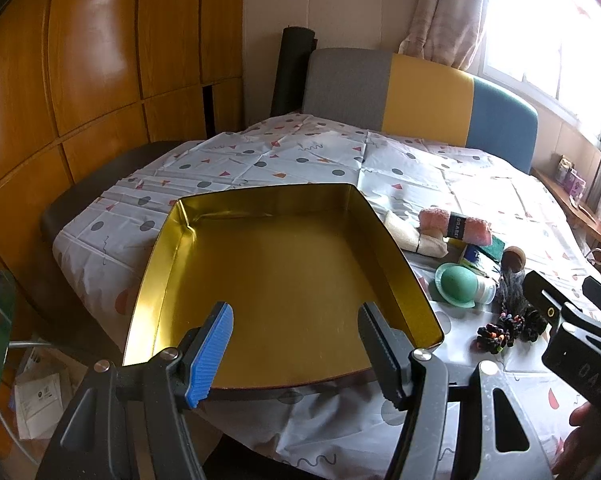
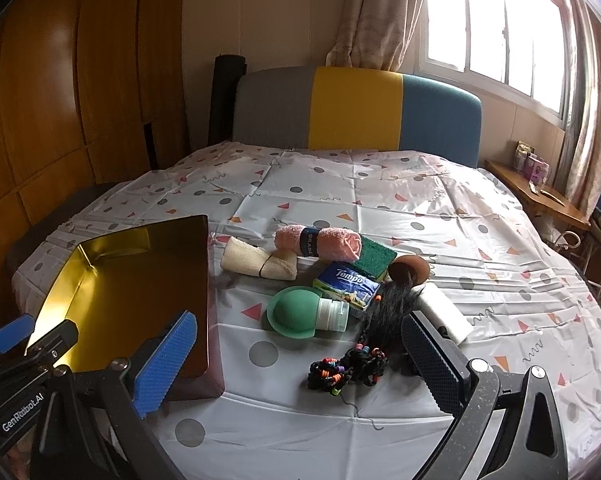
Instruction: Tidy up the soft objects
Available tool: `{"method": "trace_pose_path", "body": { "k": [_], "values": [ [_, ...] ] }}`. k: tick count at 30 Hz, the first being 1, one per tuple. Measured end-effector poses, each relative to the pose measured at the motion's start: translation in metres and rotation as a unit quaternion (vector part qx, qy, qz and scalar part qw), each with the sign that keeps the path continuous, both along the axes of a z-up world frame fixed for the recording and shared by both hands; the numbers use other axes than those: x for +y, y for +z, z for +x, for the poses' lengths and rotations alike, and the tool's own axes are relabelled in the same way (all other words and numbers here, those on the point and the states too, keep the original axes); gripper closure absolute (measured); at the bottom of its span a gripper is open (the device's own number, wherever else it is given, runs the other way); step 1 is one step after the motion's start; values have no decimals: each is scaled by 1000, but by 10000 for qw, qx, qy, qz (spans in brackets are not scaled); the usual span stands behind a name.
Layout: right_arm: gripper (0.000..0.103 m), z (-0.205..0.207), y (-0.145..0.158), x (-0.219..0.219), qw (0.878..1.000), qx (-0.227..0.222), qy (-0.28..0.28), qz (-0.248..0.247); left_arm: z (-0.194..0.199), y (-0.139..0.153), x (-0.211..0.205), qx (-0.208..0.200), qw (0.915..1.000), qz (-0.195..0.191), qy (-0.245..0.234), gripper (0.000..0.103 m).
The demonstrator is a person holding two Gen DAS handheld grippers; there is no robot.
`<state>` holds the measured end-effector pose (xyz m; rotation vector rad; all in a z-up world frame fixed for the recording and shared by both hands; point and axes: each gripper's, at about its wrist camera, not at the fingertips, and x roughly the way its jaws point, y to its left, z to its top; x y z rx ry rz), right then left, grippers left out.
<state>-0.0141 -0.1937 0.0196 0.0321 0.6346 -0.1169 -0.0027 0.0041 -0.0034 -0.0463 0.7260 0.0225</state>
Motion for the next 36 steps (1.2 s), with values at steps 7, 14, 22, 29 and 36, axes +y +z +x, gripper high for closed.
{"method": "trace_pose_path", "body": {
  "k": [7,14,22,29,36],
  "values": [
    [0,0,3,-2,10000,-63,33,-29,0,0,-1,6,10000,54,-42,37],
    [0,0,7,-9,9999,-121,72,13,1,1,-4,16,9999,109,-93,37],
    [0,-1,12,-24,9998,-191,25,106,0,2,-9,16,9997,177,-160,37],
    [0,-1,14,-35,9996,-232,-27,154,0,3,-14,21,9994,243,-225,37],
    [0,-2,12,-43,9995,-222,-74,188,0,1,-18,55,9991,296,-288,37]
  ]
}}
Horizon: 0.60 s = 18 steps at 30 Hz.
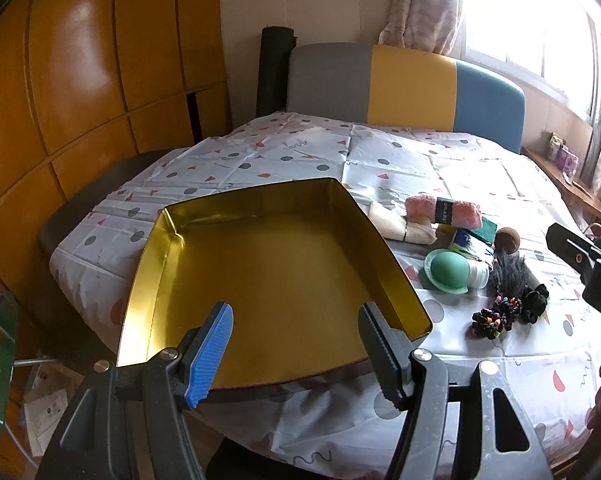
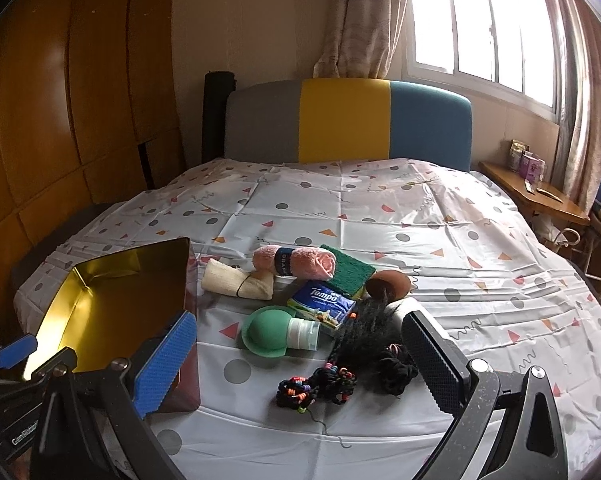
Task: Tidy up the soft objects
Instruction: 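Grasp the beige bandage roll with the left tool while the right tool approaches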
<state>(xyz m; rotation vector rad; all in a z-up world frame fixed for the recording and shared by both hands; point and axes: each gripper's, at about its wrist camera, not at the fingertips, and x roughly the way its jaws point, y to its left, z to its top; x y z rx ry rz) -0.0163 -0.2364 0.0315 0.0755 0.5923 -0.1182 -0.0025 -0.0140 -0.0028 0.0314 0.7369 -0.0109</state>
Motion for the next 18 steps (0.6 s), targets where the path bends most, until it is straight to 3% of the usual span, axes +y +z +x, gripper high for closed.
{"method": "trace_pose_path", "body": {
  "k": [9,13,18],
  "values": [
    [0,2,0,-14,9999,-3,-70,74,2,-4,-8,76,9998,50,-164,37],
    [0,7,2,-30,9999,16,-90,124,6,-7,-10,204,9988,-172,-413,36],
    [0,20,0,-70,9990,102,-195,376,10,-12,-15,347,9951,-439,-809,27]
  ]
}}
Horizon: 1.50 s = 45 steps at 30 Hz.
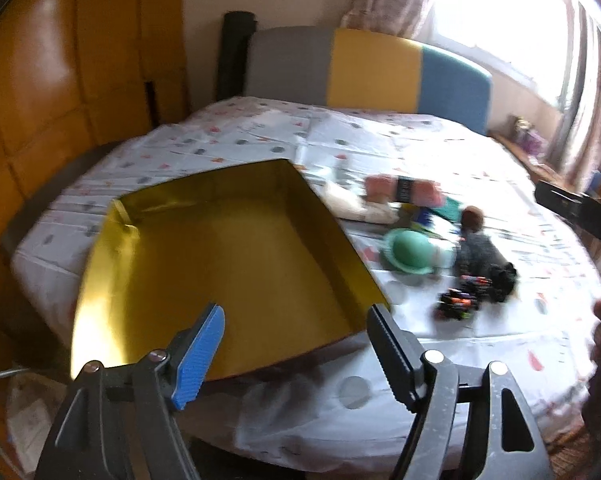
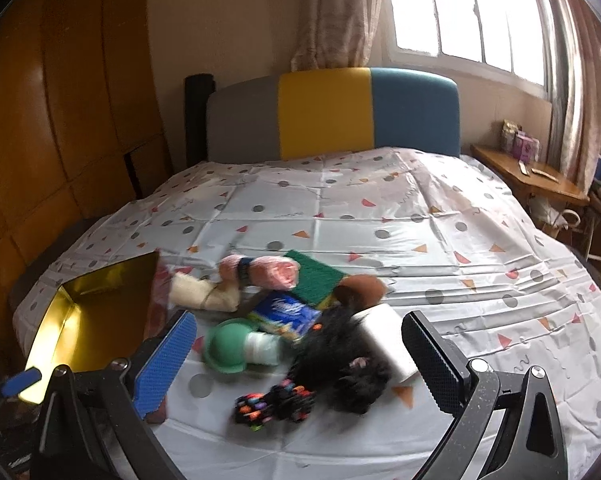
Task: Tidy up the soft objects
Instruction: 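Grasp the beige bandage roll with the left tool while the right tool approaches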
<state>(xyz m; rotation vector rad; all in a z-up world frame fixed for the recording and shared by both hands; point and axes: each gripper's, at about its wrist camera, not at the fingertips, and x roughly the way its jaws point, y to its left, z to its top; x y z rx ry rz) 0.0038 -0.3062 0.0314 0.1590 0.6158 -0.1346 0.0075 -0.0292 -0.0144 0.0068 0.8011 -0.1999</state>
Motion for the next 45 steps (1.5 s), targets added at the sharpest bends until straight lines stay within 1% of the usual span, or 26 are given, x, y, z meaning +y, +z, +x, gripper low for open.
{"method": "trace_pose_path", "body": {
  "k": [5,8,10,11,12,14,15,16,18,21,23,24,26,27,30,31,34,37,38,41,42,44,45],
  "values": [
    [0,15,-10,-50,9994,108,-293,164,10,5,-3,113,9994,-197,-264,26],
    [0,21,-24,-79,9981,193,-512,286,23,13,-6,139,9991,-157,-367,27],
    [0,22,-35,-96,9960,246,-683,515,35,20,-11,151,9983,-111,-546,27],
    [0,21,-39,-102,9946,286,-768,635,42,24,-15,169,9971,-87,-739,27],
    [0,22,-43,-108,9928,378,-853,752,48,27,-22,180,9955,1,-931,27],
    [0,21,-45,-116,9902,347,-927,988,62,31,-38,98,9912,349,-1274,27],
    [0,20,-44,-120,9893,305,-947,1063,69,31,-45,125,9884,466,-1440,27],
    [0,18,-44,-122,9888,295,-964,1101,79,29,-55,214,9836,590,-1690,27],
    [0,16,-44,-126,9876,292,-980,1192,96,24,-71,314,9752,876,-2006,27],
    [0,16,-45,-128,9863,292,-967,1301,122,12,-95,299,9589,1450,-2420,27],
    [0,17,-46,-128,9859,338,-946,1338,136,5,-103,365,9498,1646,-2636,27],
    [0,18,-46,-128,9858,358,-926,1358,146,-2,-108,447,9433,1790,-2759,27],
    [0,18,-46,-128,9860,355,-891,1367,160,-12,-114,527,9331,2018,-2929,27],
    [0,18,-46,-128,9861,349,-884,1365,168,-19,-119,625,9244,2182,-3066,27],
    [0,19,-47,-129,9855,364,-874,1408,185,-35,-129,772,9068,2527,-3284,26],
    [0,20,-48,-130,9851,376,-884,1429,190,-40,-132,820,8997,2621,-3392,26],
    [0,23,-53,-133,9833,477,-906,1505,204,-55,-142,901,8854,2900,-3518,26],
    [0,23,-54,-136,9820,492,-962,1548,214,-67,-148,933,8750,3096,-3603,26],
    [0,23,-54,-137,9816,488,-985,1564,217,-69,-151,915,8736,3125,-3615,26],
    [0,22,-56,-142,9795,479,-1069,1639,222,-72,-155,933,8763,2956,-3688,26],
    [0,22,-57,-143,9784,493,-1084,1687,222,-76,-156,995,8752,2919,-3728,27],
    [0,22,-58,-145,9769,516,-1111,1754,223,-84,-158,1112,8725,2888,-3781,44],
    [0,22,-58,-145,9767,525,-1133,1745,223,-83,-157,1120,8768,2736,-3793,46]
  ]
}}
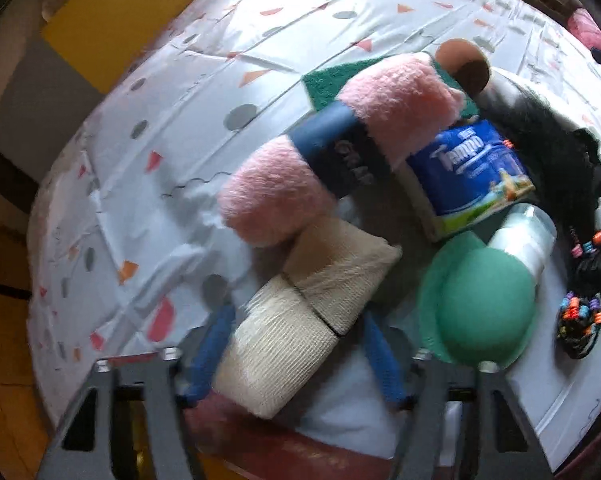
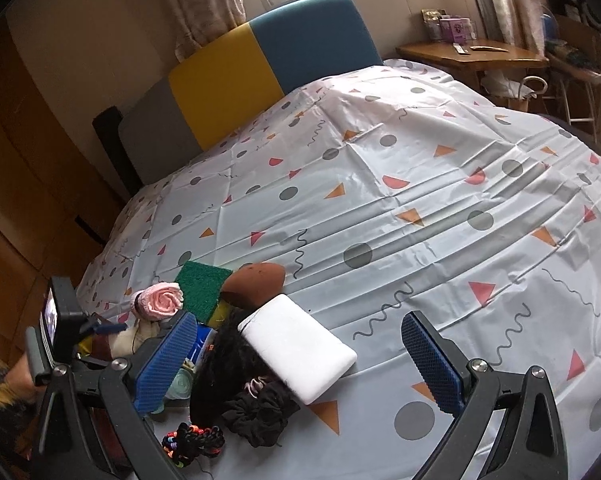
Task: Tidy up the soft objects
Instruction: 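Grasp the beige bandage roll with the left tool while the right tool approaches, then drop the bandage roll into the tray while the right tool grasps the pink towel roll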
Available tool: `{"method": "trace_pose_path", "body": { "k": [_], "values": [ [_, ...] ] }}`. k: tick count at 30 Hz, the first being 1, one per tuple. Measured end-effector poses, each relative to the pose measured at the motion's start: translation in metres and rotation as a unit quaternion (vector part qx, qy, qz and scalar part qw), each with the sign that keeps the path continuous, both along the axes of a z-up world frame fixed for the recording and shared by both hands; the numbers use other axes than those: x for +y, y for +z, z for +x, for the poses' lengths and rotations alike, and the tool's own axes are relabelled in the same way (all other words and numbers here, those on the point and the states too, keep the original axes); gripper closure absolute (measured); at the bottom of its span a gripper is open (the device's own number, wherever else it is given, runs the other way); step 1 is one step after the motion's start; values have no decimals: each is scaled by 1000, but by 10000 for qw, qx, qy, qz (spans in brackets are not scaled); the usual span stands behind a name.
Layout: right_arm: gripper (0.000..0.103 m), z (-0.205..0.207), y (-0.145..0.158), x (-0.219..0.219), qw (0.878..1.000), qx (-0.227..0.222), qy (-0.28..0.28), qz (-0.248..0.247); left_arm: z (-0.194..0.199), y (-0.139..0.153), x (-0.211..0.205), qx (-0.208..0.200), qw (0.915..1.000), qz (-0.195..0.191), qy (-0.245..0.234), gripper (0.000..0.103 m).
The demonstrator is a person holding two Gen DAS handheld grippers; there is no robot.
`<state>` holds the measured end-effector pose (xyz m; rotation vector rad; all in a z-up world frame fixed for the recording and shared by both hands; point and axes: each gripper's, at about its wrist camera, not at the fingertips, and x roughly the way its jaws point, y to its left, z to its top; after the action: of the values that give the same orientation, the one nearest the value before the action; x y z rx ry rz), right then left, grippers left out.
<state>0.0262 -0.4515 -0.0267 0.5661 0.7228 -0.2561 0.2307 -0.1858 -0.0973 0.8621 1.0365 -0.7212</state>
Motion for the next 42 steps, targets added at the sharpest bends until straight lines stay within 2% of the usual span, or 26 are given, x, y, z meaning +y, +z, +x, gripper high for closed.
{"method": "trace_pose_path", "body": {
  "k": [1,4,10,13,17,19,21,24,29,32,33,35,37,38,39,40,42],
  "values": [
    [0,0,0,0,10000,13,-19,-24,1,2,2,100,9998,-117,117,52],
    [0,0,-1,0,10000,32,-15,-55,-5,6,7,118,9993,-313,191,55],
    [0,1,-1,2,9999,86,31,-124,-34,34,28,283,9952,-856,377,56],
    [0,2,-3,4,9998,155,110,-93,-52,55,35,332,9892,-1348,474,56],
    [0,7,-4,18,9987,216,437,-148,-78,85,55,282,9760,-1991,832,56],
    [4,14,-2,34,9959,211,842,-250,-85,95,68,274,9679,-2276,1031,56],
    [14,24,1,55,9905,196,1311,-358,-95,103,81,144,9627,-2391,1256,56],
    [26,49,11,94,9773,208,2021,-593,-111,112,107,92,9503,-2670,1600,56],
    [27,109,24,167,9380,386,3167,-1354,-124,118,158,-1,9200,-3102,2395,56],
    [27,146,12,209,9029,837,3692,-2035,-134,119,197,-32,8971,-3334,2900,56],
    [27,159,2,223,8865,1093,3884,-2267,-136,118,206,-35,8917,-3368,3023,56],
    [27,175,-13,235,8655,1436,4007,-2640,-139,114,229,-39,8806,-3407,3292,56],
    [27,188,-35,246,8427,1797,4117,-2967,-140,106,246,-53,8745,-3349,3509,56],
    [31,191,-43,249,8346,1931,4107,-3122,-139,100,255,-32,8699,-3310,3656,56],
    [54,194,-51,250,8268,2074,4014,-3350,-138,96,262,5,8648,-3294,3790,56],
    [57,196,-54,250,8227,2142,3888,-3552,-133,89,271,91,8554,-3299,3993,56],
    [60,194,-48,246,8369,2021,3798,-3383,-122,78,288,178,8366,-3326,4349,56]
  ]
}}
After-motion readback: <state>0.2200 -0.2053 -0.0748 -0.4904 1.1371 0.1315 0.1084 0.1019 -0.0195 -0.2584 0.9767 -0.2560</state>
